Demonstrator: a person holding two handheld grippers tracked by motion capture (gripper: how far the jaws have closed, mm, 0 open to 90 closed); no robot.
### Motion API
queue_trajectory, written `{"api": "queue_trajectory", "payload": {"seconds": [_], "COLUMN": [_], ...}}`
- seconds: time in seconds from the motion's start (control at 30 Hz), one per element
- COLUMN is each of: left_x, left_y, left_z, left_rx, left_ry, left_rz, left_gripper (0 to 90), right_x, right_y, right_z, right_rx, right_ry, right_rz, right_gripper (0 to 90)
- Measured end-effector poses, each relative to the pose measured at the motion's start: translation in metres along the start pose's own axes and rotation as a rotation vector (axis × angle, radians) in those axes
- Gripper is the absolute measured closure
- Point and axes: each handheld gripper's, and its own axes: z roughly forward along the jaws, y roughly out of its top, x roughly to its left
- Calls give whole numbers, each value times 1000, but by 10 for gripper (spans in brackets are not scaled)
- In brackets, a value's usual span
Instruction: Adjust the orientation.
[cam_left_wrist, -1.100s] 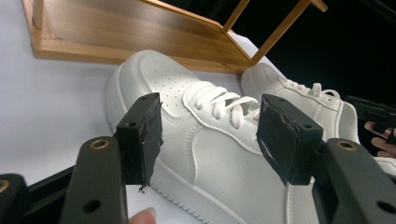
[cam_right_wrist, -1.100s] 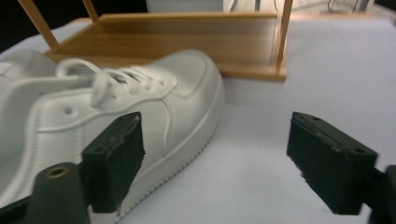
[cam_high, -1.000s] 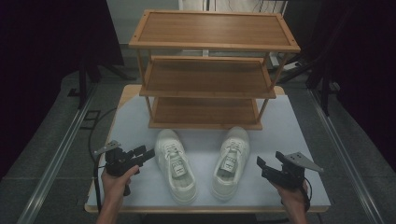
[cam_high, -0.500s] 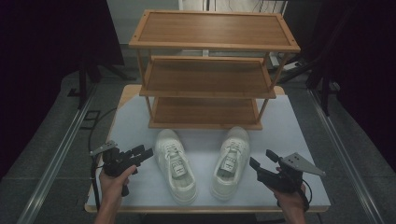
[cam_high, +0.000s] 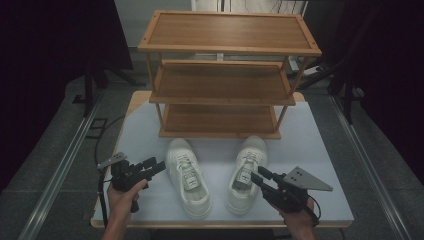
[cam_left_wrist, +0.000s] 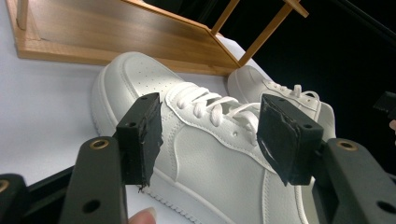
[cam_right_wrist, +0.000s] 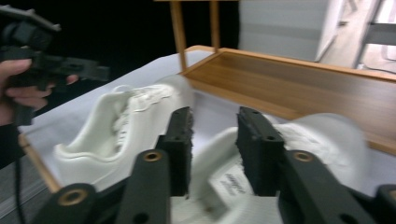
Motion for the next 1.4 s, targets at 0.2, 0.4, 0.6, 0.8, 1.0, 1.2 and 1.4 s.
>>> {"api": "queue_trajectory", "payload": {"seconds": [0.2, 0.4, 0.6, 0.8, 1.0, 1.2, 1.4], "left_x": [-4, -7, -10, -12, -11, -13, -12], "left_y": [0, 1, 0, 0, -2, -1, 0], "left_z": [-4, -6, -8, -9, -5, -7, -10], "left_rx": [-2, -11, -13, -17, -1, -5, -10], "left_ry": [-7, -17, -17, -16, -17, -21, -20], "left_rz": [10, 9, 13, 17, 11, 15, 11], "left_gripper": [404, 404, 403, 404, 404, 404, 403], "right_x": [18, 37, 46, 58, 74, 84, 102], "right_y": [-3, -15, -21, -28, -36, -41, -44], "right_z": [15, 36, 46, 57, 72, 79, 91], "right_rx": [48, 132, 163, 204, 250, 263, 253], "right_ry": [62, 122, 154, 182, 172, 189, 237], "right_rz": [-50, -87, -96, -114, -144, -135, -130], "right_gripper": [778, 891, 895, 896, 896, 896, 896]}}
